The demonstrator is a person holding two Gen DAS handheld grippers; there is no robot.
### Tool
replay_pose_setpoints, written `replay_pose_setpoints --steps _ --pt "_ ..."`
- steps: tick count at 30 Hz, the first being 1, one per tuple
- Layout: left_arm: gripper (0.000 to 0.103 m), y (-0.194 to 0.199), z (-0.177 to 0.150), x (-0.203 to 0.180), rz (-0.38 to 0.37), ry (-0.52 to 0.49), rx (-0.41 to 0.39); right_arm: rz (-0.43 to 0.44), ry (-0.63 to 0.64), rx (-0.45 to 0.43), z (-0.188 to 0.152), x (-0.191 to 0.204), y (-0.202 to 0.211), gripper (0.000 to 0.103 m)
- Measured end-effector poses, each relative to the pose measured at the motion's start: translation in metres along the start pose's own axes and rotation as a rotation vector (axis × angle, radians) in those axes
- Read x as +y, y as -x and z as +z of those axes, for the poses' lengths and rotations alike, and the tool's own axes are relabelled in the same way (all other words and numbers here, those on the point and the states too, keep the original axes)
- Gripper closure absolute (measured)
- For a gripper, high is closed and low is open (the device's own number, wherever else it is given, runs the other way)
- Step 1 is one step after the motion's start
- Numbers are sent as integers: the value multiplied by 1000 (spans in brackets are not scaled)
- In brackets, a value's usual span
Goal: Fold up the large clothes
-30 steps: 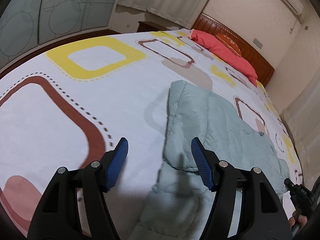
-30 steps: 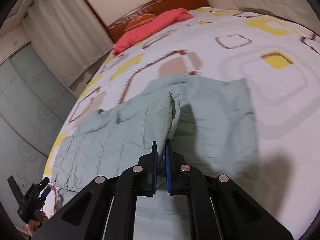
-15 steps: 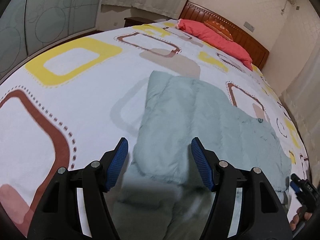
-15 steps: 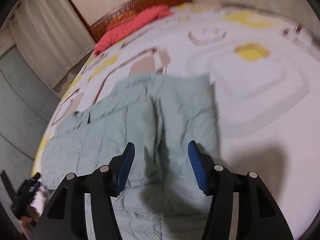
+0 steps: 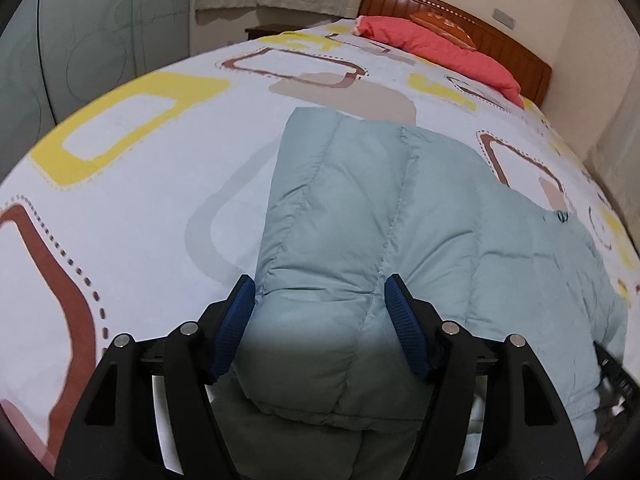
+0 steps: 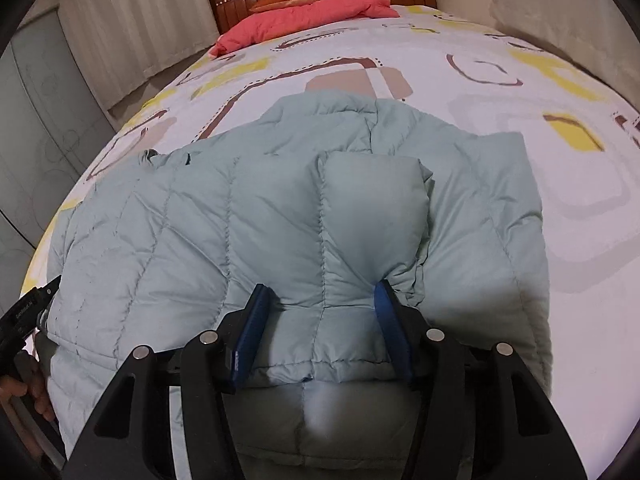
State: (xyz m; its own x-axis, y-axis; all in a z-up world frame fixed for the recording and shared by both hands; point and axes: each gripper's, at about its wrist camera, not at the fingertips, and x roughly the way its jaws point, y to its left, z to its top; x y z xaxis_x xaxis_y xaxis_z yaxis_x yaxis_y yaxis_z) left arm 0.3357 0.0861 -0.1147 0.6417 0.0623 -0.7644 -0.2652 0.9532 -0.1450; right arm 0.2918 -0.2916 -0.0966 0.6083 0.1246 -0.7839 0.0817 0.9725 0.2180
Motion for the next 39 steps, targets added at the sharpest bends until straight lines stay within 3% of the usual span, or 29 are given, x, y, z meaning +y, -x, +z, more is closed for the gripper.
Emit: replay_pose_setpoints --steps 2,5,7,10,12,13,14,17,22,23,26,28,31,34,35,36,39 --pt "39 18 1 1 16 14 -31 15 -32 -6 5 0 12 49" --pt "39 44 10 -6 -13 5 -142 20 -26 -67 19 8 28 48" --pt "38 46 21 -15 -42 -6 -171 26 -21 -79 30 15 26 48" --pt "38 25 33 -27 -64 -3 -121 38 -11 -81 47 29 5 48" --pt "38 -1 34 -33 -64 -8 -45 14 8 -63 50 35 -12 48" --pt "38 -20 32 -38 -40 -36 18 -5 13 -23 49 36 -29 47" --pt "38 -25 28 -41 -28 -55 25 -1 8 9 47 34 -40 46" --pt "38 -17 27 -48 -2 -112 -9 -19 15 8 47 37 -37 46" --pt "38 15 26 -42 -83 -30 -100 30 56 -80 38 60 -5 46" --pt "38 14 23 -46 -88 -31 -98 40 64 -76 35 64 -6 46" --pt "38 -15 8 -57 -74 -77 6 37 113 -2 19 78 -35 45" --pt "38 -12 6 -60 -55 -110 -19 23 135 -10 19 81 -33 45" --pt "38 4 9 -43 -103 -7 -18 48 74 -38 21 67 -7 45" --pt "38 10 6 -22 -81 51 -44 -36 58 -83 11 48 9 45" --pt "38 3 4 -20 -66 39 -32 -76 52 -63 7 40 3 45" --pt "38 -3 3 -21 -61 23 -18 -62 43 -25 3 32 -10 44" --pt "38 -12 0 -25 -43 -28 -12 -26 32 -25 3 27 -19 43"
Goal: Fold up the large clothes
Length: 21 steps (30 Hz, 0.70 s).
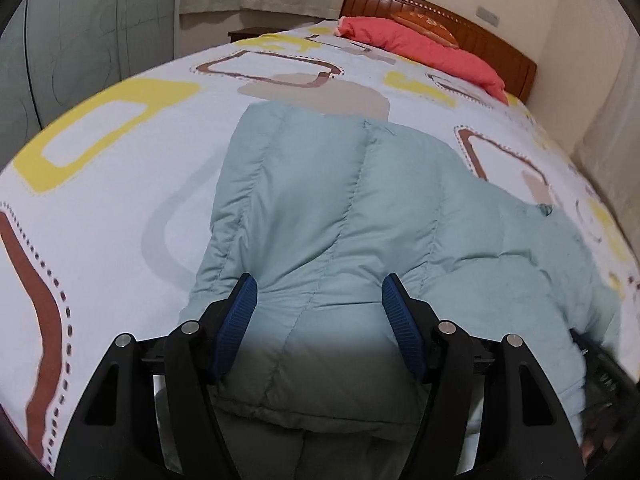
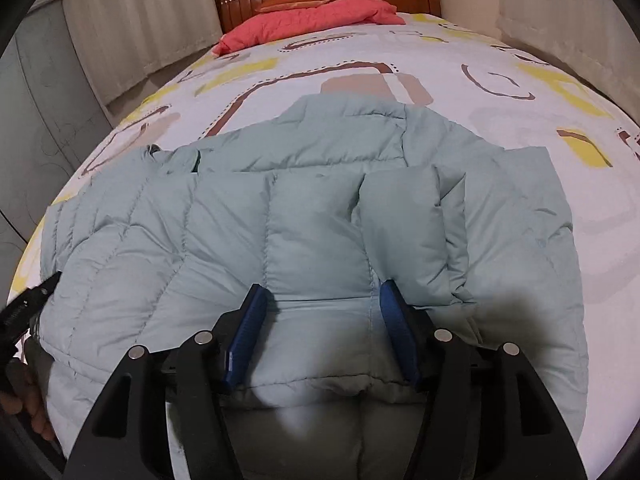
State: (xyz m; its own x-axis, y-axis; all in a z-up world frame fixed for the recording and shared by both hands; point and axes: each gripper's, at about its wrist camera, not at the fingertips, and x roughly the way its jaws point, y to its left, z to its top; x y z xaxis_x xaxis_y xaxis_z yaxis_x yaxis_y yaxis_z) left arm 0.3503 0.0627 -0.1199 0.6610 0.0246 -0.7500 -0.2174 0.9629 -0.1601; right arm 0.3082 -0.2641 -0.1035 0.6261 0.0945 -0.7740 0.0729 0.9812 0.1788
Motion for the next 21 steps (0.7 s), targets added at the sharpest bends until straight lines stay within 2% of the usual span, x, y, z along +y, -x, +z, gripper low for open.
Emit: replay_pose_setpoints --steps 5,8,15,19,21 --pt "38 30 -4 15 -43 48 13 41 -60 -11 2 -13 31 43" --pt "38 59 -18 36 -54 68 21 37 -73 -31 -13 -30 64 37" --pt "37 120 -89 116 -94 273 95 34 -203 8 -95 -102 129 36" --pt "37 155 -140 153 -119 393 126 87 -317 37 -147 -135 159 36" --pt "37 169 -155 162 -125 409 129 130 -364 48 -166 -145 169 36"
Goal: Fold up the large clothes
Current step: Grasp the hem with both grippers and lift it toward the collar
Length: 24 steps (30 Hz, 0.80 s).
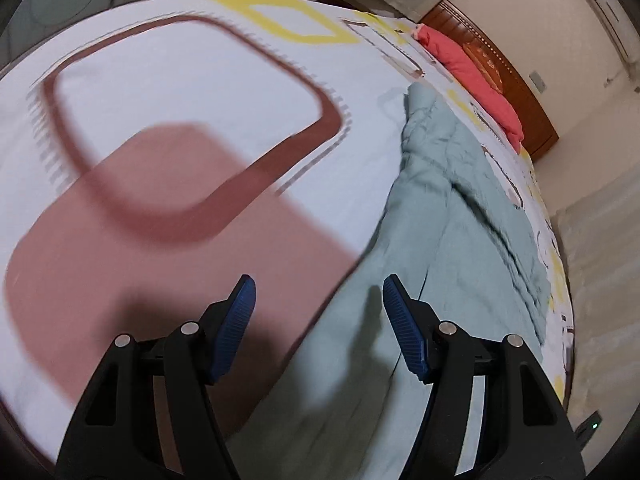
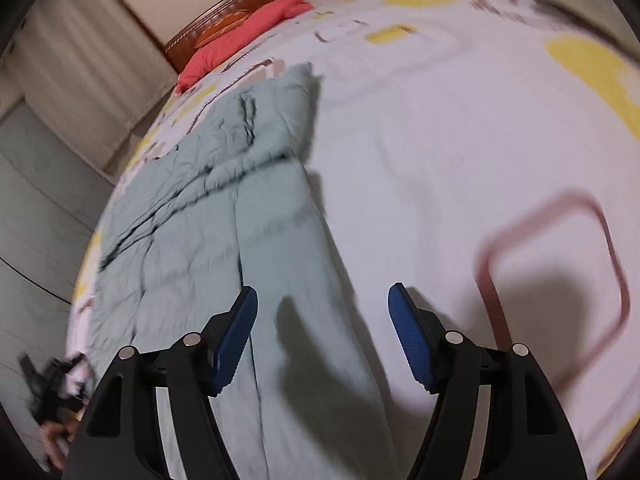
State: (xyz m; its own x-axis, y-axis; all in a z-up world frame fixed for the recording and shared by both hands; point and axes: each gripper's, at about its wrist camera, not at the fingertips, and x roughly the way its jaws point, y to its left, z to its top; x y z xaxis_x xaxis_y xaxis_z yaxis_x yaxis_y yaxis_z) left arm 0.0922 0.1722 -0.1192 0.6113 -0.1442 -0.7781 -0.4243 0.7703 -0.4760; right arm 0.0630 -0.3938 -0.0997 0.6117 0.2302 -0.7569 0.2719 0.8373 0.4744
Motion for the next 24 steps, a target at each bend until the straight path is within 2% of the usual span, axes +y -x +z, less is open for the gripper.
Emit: replay_pose_setpoints --steps 3,7,10,13,19,24 --pt "37 24 -23 16 -20 56 -15 72 -73 17 -26 -17 17 36" --pt "37 46 -56 38 -105 186 19 160 -155 33 -62 -30 36 36" --pt "37 55 -71 42 -168 229 45 219 -201 33 -81 -36 46 36" --pt "37 53 -82 42 -249 257 74 321 -227 55 -98 -32 50 36" --pt "37 39 -80 25 -244 218 61 399 -221 35 -94 -18 34 36" --pt "37 37 -76 20 -261 215 44 410 -218 6 -83 -10 25 36"
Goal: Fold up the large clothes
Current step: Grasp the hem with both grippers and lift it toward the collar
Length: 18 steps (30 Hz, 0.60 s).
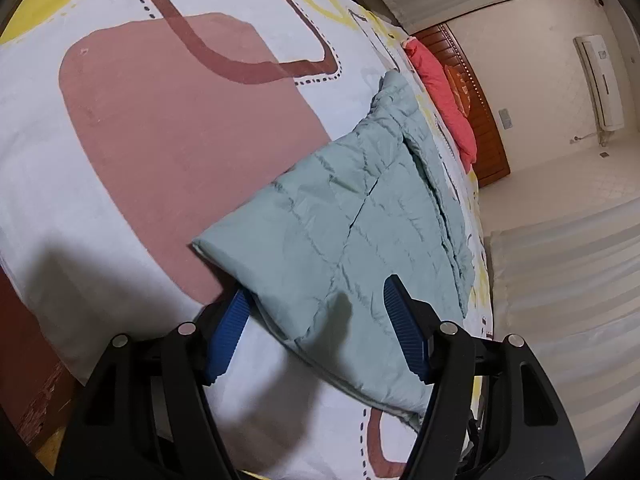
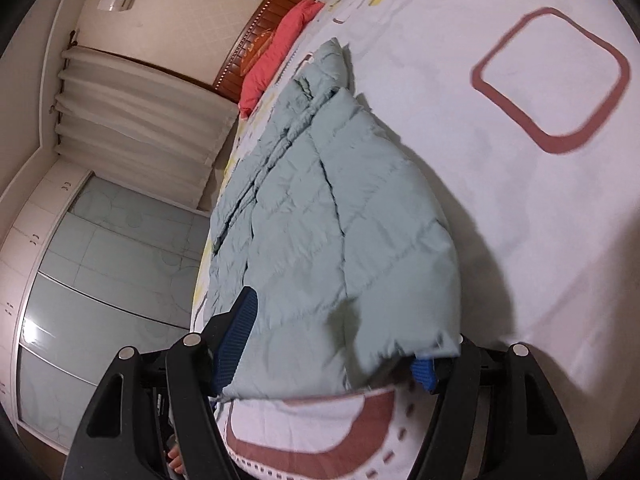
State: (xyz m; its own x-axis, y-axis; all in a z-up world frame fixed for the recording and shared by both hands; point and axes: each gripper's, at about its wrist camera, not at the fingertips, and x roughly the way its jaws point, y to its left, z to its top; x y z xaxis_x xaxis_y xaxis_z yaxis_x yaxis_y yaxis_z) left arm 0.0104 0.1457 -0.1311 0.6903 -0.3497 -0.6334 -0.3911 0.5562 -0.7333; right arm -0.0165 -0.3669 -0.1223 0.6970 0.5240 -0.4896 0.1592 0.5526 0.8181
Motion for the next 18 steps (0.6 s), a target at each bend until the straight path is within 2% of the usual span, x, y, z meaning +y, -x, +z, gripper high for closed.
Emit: replay_pose_setpoints --steps 6,9,11,13,15,17,18 --pt "37 -6 7 6 -7 24 -8 5 4 4 -1 -1 -1 36" --pt "37 9 3 8 14 61 -5 11 -2 4 -1 -2 1 36" --pt "37 19 0 16 48 105 -14 14 -7 2 -4 -4 5 36" --pt "37 23 -3 28 31 167 -27 16 -14 2 -5 -6 4 36" --pt "36 19 0 31 25 185 -32 11 -7 5 -6 -6 4 36" --pt "23 12 4 26 10 169 -43 7 7 6 -8 -4 4 36" --pt "23 7 6 23 17 150 -41 8 10 6 -8 -3 4 36"
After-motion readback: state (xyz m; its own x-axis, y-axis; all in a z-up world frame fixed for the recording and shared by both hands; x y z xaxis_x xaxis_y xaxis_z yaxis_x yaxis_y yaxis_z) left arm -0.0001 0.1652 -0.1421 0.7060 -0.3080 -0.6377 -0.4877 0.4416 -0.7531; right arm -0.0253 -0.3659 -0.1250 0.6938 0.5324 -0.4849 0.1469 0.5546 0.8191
